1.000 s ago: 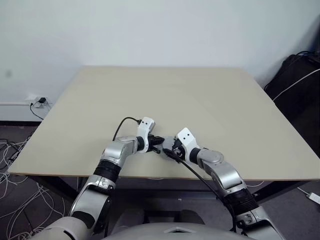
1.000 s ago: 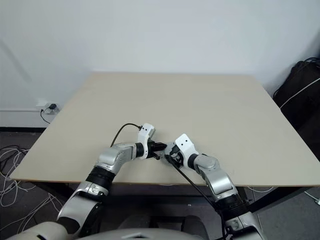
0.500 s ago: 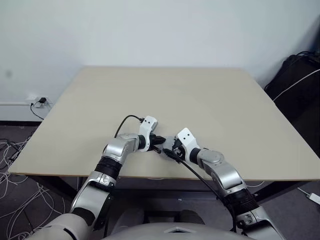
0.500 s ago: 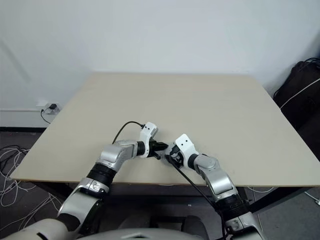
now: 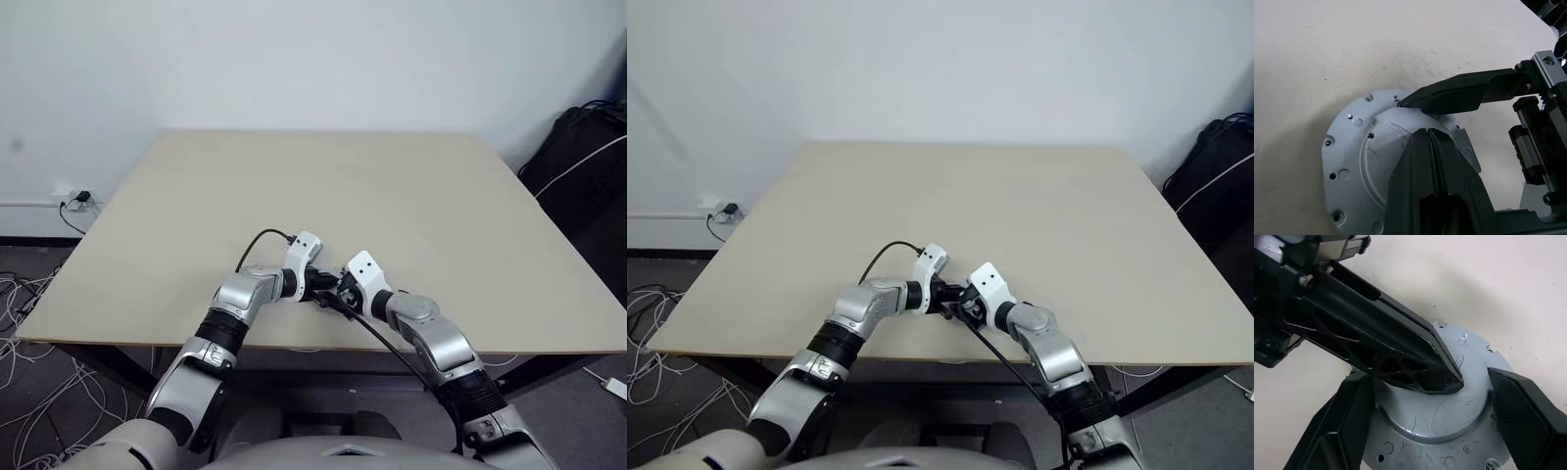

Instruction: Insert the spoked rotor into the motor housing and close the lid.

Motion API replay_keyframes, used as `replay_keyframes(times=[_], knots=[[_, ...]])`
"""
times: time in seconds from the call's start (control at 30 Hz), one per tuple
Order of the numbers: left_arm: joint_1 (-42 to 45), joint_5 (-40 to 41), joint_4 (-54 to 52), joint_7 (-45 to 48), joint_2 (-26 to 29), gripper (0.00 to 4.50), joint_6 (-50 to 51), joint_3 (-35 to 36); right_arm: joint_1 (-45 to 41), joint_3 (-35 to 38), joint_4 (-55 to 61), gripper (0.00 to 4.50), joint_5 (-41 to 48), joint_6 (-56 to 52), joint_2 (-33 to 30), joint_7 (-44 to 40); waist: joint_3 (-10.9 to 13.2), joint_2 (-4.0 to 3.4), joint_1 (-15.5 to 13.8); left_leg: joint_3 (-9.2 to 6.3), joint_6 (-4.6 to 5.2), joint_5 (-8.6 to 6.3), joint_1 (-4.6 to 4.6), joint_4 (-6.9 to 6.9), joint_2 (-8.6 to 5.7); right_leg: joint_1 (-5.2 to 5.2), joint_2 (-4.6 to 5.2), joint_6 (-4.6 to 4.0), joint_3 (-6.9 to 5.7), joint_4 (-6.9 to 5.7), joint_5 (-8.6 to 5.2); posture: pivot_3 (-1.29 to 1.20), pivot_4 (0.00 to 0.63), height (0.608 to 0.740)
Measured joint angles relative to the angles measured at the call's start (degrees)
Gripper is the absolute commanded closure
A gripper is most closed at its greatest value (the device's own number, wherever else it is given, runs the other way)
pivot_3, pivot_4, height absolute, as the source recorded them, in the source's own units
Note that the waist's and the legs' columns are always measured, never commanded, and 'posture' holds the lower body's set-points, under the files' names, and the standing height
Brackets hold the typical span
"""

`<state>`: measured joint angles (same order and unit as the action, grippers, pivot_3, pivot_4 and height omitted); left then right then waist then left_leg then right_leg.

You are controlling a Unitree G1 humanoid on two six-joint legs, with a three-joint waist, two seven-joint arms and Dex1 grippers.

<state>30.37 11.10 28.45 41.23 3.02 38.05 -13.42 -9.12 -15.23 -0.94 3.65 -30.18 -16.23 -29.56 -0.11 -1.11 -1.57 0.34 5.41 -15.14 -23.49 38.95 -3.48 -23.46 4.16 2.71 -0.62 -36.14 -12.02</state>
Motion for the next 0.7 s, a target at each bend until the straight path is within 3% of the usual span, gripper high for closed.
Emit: replay_keyframes(times=[0.7], knots=[[0.0,-0.2,0.1,0.1,-0.1,4.50,-0.8,-0.7,14.5,4.0,18.1,0.02,0.8,-4.9,-4.2,4.2,0.1,0.16,-0.3,0.00,0.04,-0.02,-0.10,0.00,0.00,-0.02,0.04,0.01,-0.03,0.09,-0.01,0.00,0.000,0.740]])
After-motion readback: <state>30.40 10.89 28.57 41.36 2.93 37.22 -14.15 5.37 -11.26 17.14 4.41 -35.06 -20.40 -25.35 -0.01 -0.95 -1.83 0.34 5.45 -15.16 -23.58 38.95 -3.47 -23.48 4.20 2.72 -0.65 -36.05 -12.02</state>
